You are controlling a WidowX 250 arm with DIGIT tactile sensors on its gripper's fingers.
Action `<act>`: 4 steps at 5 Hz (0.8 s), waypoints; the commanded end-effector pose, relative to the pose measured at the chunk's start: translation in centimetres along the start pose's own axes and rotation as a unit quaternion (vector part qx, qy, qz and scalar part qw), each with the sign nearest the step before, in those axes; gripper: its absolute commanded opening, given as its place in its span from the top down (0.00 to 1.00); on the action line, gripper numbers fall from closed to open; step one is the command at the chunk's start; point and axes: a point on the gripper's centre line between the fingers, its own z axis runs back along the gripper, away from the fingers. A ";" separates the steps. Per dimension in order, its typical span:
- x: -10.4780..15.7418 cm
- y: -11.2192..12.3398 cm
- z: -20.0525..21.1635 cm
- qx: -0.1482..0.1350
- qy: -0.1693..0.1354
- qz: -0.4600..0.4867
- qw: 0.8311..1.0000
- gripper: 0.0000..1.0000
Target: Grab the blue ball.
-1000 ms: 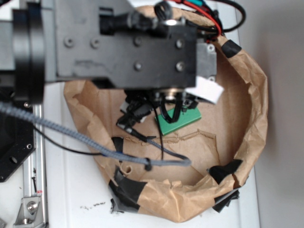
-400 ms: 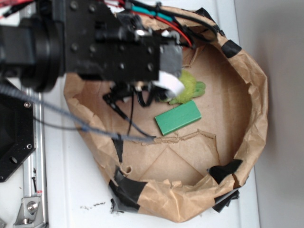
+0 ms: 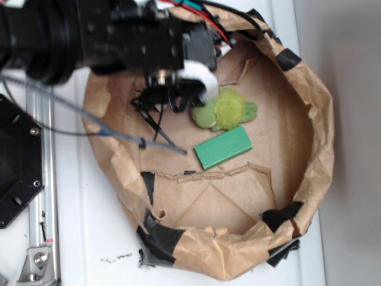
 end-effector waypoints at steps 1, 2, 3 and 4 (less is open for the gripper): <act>-2.2 1.3 -0.5 -0.004 0.045 0.036 0.998 1.00; -2.1 1.2 -0.4 -0.001 0.045 0.036 0.998 1.00; -1.5 0.9 0.5 0.004 0.036 0.034 0.999 1.00; 1.3 0.3 3.9 0.006 -0.009 0.033 0.999 1.00</act>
